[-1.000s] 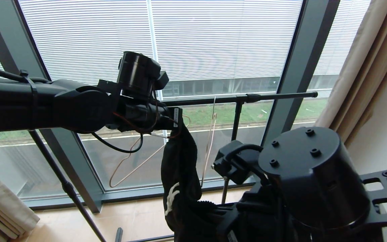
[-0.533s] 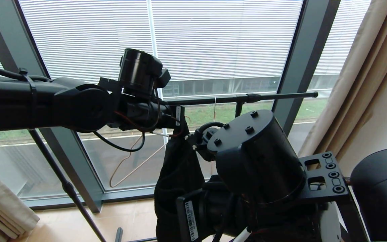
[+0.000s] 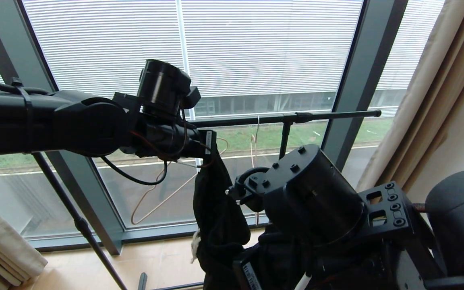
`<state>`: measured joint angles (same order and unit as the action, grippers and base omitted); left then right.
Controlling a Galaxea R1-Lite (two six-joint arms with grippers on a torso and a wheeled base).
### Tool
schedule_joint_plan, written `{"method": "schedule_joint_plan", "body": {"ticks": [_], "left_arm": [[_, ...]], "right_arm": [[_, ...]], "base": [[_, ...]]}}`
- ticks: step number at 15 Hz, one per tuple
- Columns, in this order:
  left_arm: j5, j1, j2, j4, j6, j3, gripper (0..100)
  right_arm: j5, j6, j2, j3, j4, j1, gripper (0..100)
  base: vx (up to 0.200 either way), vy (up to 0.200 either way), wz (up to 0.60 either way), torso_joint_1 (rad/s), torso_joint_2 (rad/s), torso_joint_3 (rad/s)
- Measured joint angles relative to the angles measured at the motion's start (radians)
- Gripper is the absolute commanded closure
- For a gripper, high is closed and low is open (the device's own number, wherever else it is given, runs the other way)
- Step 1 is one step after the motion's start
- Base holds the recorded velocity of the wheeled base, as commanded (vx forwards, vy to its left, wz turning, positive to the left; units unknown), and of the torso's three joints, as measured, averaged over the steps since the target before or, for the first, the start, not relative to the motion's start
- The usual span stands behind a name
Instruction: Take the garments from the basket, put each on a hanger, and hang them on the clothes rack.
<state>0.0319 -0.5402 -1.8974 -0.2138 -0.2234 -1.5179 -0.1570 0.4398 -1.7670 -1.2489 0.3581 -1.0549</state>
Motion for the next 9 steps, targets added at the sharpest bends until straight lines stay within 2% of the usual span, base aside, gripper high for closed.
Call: {"method": "schedule_joint_plan", "body": {"ticks": [4,6,9], "left_arm": [[0.0,0.025,0.052,-0.041,0.006,0.026,100],[0.0,0.028,0.101,-0.043,0.031,0.092,100],[0.003,0.029,0.19,-0.046,0.085,0.212,100]], "right_arm": [[-0.103,-0.109,0.016,0.003,0.048,0.102,100],[-0.151,-0.164,0.012,0.012,0.037,0.199,100],[-0.169,-0.183,-0.026,-0.011,0.001,0.319,100]], "base": [[0.0,0.0,0.0,0.0,0.0,0.0],[0.0,0.0,0.0,0.0,0.0,0.0],[0.0,0.0,0.0,0.0,0.0,0.0]]}}
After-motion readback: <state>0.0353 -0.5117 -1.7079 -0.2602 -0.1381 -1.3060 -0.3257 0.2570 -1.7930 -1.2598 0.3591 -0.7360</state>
